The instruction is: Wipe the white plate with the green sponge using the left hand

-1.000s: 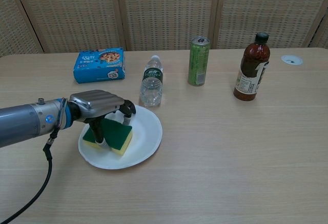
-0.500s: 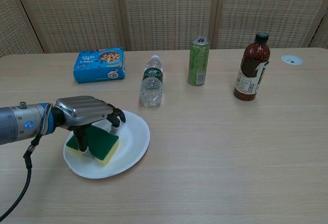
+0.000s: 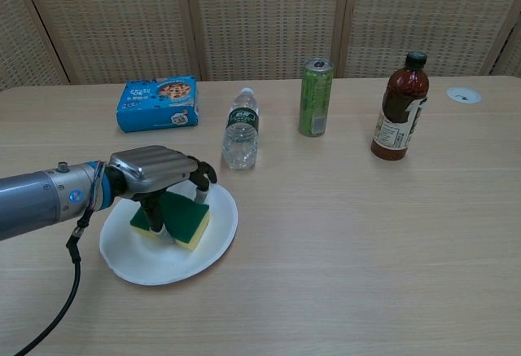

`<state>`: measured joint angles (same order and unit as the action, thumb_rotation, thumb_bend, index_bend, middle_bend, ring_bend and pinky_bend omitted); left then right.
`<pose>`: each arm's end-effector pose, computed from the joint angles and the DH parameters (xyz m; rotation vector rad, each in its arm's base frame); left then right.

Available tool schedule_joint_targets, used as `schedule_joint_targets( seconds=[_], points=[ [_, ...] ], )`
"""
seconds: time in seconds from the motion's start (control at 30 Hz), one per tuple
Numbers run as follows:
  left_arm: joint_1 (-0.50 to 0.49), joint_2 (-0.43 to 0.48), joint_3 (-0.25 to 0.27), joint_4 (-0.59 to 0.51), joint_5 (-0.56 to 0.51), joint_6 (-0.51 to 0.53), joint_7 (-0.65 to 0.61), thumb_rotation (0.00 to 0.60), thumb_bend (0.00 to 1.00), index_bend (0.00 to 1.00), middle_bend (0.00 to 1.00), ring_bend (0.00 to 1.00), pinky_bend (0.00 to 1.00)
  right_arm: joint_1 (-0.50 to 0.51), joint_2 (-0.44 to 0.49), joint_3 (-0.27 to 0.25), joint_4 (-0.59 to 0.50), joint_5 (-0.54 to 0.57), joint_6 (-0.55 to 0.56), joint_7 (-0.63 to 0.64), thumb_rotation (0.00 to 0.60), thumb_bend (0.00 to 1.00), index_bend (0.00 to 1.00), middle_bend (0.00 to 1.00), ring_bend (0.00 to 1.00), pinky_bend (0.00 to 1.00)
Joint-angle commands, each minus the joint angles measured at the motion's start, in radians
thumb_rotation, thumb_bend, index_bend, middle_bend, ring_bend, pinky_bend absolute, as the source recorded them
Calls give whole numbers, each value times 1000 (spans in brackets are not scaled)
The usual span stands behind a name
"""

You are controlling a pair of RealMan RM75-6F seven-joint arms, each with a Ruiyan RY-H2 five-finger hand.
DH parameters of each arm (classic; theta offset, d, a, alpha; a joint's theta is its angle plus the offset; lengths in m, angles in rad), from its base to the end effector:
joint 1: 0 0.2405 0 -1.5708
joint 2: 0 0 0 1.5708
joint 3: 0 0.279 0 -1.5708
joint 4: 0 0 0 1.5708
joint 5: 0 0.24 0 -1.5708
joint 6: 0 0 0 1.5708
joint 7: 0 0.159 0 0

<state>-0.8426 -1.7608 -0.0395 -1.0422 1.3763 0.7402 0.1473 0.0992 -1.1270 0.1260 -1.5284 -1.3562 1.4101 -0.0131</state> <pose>-0.1877 0.3861 -0.1381 -2.2234 -0.7616 -0.7014 -0.3761 -0.2236 0.1605 1.2758 -0.8923 0.7977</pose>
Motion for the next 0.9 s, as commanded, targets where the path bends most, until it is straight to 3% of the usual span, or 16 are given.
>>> schedule_joint_targets(
  seconds=[0.03,0.37,0.53,0.77,0.9],
  points=[
    [4,9,10,-11,1,-6,11,600,99,703,172,137,132,-1,1,0,0,0,0,2,600,0,35,0,0,0],
    [33,88,39,-94,-11,-10,51,600,99,703,170,137,132,-1,3,-1,-4,-2,1,1,600,0,35,0,0,0],
    [34,107,0,-105,-6,32,-17,600,99,703,170,137,132,-1,2,-1,-5,-1,2,-2,600,0,35,0,0,0],
    [45,204,-56,-164,-6,98,-111,600,99,703,166,135,132,0,1,-2,-5,-1,-1,-5,600,0,35,0,0,0],
    [58,250,-70,-125,-48,88,-119,600,100,703,164,132,131,-2,2,-4,-10,-8,7,-5,600,0,35,0,0,0]
  ],
)
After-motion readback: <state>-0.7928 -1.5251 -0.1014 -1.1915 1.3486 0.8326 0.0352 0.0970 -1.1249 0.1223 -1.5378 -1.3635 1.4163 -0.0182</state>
